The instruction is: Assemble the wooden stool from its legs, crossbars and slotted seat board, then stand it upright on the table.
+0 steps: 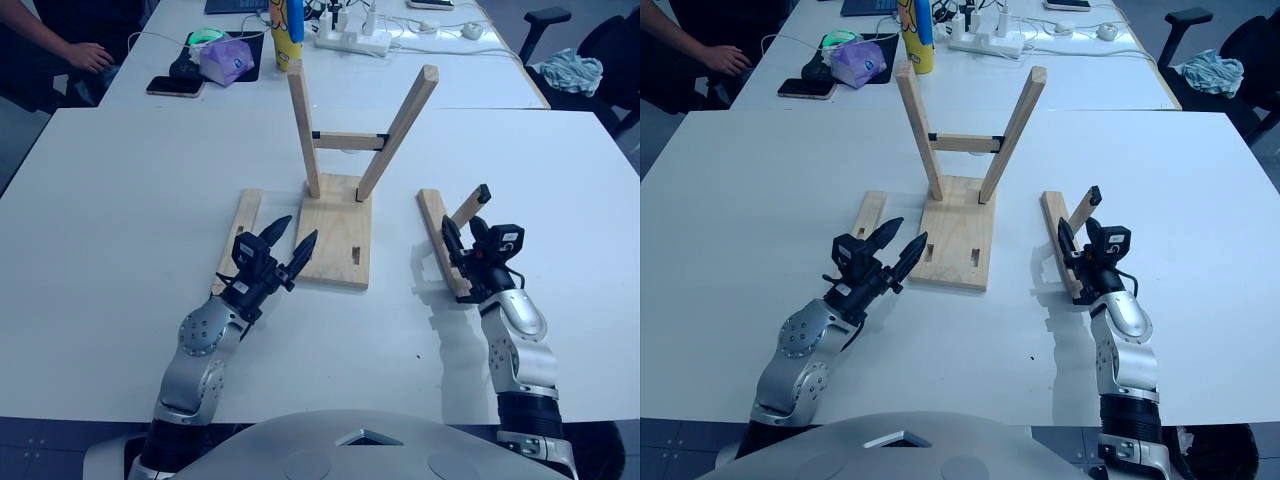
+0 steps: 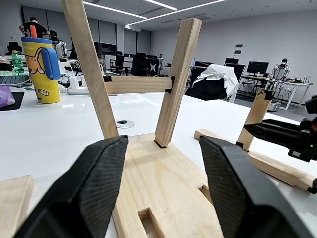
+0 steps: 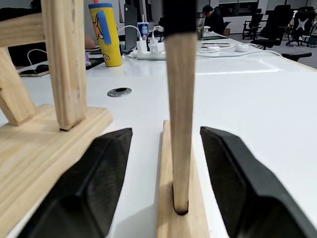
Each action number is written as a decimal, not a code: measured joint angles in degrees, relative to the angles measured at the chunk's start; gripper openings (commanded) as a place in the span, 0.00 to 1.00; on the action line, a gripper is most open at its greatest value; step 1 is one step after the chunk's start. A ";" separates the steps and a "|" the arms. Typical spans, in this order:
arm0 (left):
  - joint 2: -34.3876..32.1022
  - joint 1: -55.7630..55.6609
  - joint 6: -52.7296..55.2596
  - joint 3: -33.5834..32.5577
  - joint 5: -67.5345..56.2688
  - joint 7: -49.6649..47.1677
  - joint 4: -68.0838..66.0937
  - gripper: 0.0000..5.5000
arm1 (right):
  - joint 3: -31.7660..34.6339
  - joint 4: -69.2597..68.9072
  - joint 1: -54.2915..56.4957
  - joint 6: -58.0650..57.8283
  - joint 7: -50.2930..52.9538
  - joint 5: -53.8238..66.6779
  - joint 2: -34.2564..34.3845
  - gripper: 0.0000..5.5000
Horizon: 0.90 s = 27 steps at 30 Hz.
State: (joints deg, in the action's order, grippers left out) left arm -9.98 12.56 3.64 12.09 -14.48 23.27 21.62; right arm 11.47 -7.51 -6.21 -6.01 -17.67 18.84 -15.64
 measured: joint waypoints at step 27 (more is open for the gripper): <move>3.51 1.04 -4.07 1.70 2.85 -3.33 -2.51 0.49 | 3.38 -6.12 23.69 -21.64 5.52 5.03 -9.00 0.00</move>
State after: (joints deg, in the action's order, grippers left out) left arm -6.48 13.60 -0.43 13.79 -11.63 19.94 19.11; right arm 14.86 -13.63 17.48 -27.64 -12.15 23.87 -24.64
